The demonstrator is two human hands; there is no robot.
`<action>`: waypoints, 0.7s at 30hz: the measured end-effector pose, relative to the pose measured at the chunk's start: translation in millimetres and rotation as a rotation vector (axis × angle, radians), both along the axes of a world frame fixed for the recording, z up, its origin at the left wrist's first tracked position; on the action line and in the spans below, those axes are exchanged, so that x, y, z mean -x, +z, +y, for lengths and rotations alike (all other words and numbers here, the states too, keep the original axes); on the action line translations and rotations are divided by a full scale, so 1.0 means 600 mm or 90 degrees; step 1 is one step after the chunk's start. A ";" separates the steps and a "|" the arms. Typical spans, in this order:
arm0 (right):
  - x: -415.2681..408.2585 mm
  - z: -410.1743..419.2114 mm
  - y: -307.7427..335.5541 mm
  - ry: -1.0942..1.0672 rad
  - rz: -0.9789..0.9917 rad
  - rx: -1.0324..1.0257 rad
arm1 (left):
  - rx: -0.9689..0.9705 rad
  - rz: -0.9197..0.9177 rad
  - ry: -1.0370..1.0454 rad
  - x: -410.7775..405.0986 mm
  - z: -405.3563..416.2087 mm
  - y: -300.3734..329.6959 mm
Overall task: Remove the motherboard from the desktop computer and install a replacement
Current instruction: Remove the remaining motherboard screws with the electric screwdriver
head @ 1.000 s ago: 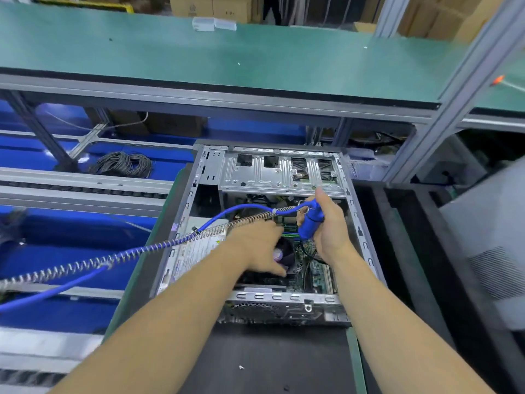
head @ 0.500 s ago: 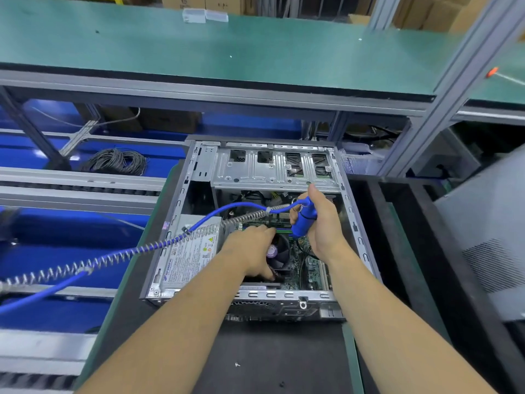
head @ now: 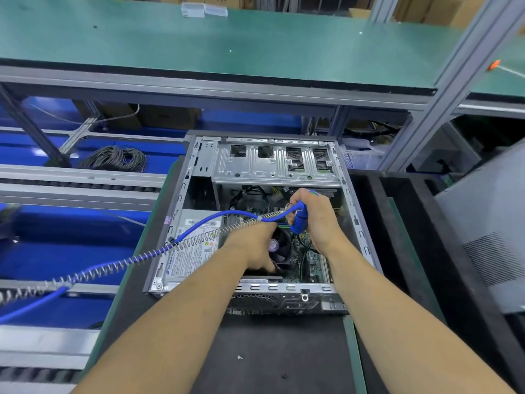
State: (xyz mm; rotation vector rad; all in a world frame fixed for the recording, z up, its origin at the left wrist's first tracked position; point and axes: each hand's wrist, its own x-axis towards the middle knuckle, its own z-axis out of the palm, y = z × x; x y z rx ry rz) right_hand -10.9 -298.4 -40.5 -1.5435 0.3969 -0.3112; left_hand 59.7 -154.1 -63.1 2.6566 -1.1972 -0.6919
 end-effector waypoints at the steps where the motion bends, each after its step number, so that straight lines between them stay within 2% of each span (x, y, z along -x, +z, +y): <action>1: 0.000 -0.001 -0.001 -0.003 -0.005 -0.002 | 0.002 -0.004 -0.001 0.001 0.000 0.001; 8: 0.002 -0.001 0.000 0.009 -0.021 -0.028 | 0.007 -0.059 -0.023 0.002 0.001 0.006; 15: 0.002 0.009 0.000 0.087 -0.029 -0.022 | 0.017 -0.058 -0.012 0.003 0.003 0.004; 21: 0.004 -0.005 0.003 0.065 -0.013 -0.036 | 0.018 -0.048 -0.013 0.002 0.002 0.005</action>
